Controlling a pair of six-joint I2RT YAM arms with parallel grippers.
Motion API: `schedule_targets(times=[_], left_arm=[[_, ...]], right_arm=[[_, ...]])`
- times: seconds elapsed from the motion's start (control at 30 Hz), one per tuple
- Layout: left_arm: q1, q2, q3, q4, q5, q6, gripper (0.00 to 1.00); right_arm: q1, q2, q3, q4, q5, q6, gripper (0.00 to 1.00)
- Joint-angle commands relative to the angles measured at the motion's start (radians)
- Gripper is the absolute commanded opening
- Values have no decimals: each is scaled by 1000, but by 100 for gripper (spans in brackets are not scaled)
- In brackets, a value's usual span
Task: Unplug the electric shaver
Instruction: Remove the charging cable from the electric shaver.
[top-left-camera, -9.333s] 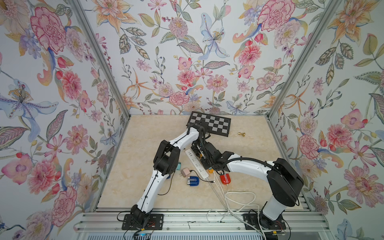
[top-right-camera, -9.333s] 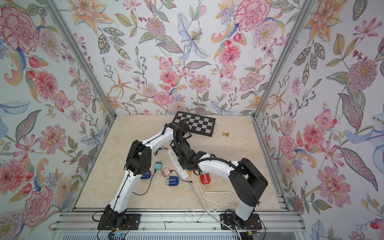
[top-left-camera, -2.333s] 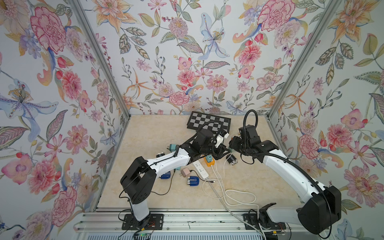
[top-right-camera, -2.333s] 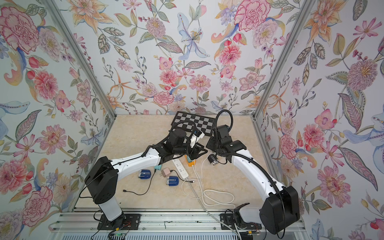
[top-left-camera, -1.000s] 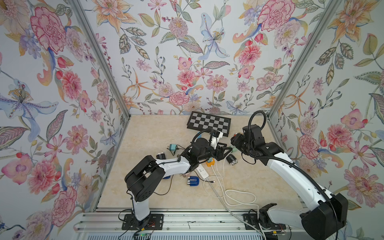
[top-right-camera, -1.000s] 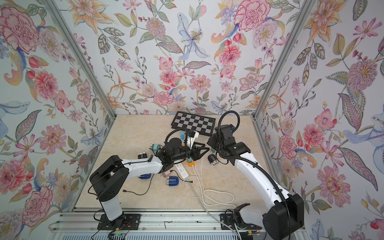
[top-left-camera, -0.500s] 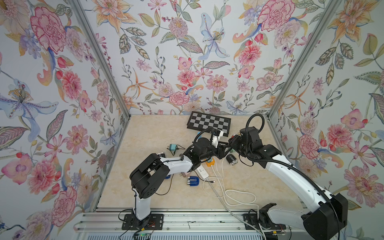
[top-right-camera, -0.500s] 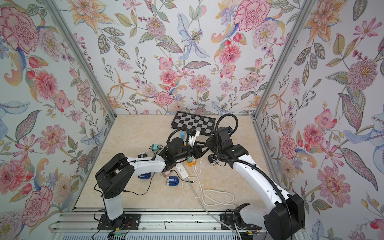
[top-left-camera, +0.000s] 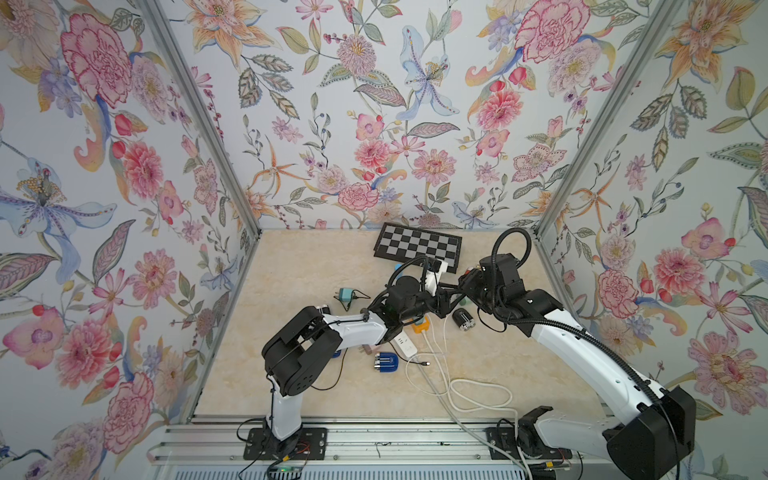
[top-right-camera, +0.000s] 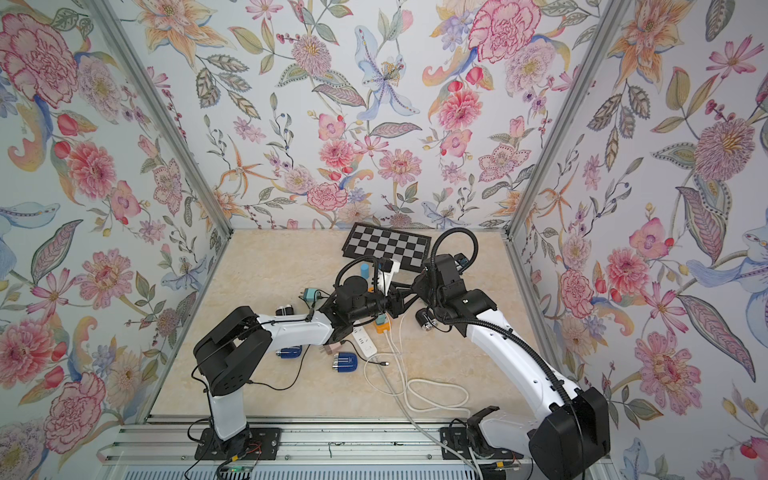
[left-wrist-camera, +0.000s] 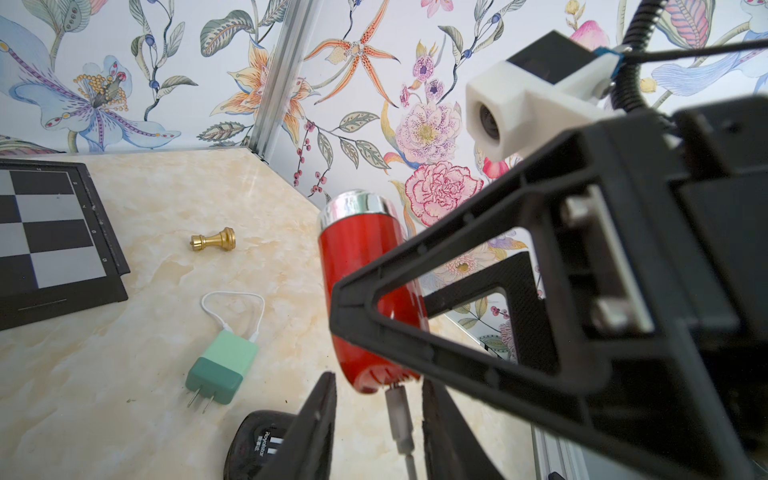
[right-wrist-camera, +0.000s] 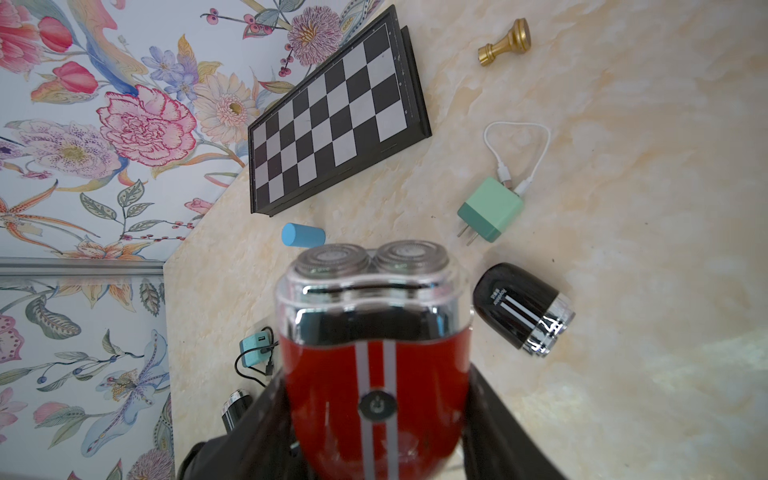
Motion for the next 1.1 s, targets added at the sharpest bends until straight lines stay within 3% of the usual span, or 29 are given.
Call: schedule_targets(times=[0.0,0.2,0.53,1.07], left_arm=[[-6,23,19,48,22,-20,46],[-2,40,31,60,44,-33,47],[6,61,37,106,96,-72,36],[23,47,7,137,67,-100,20]], right_arm=[[7,-35,-11,35,43,28,29],[10,-50,-32,60,41,40,29],[5,-69,-57,92,30,46,28],[20,-76,-79,101,20,47,27]])
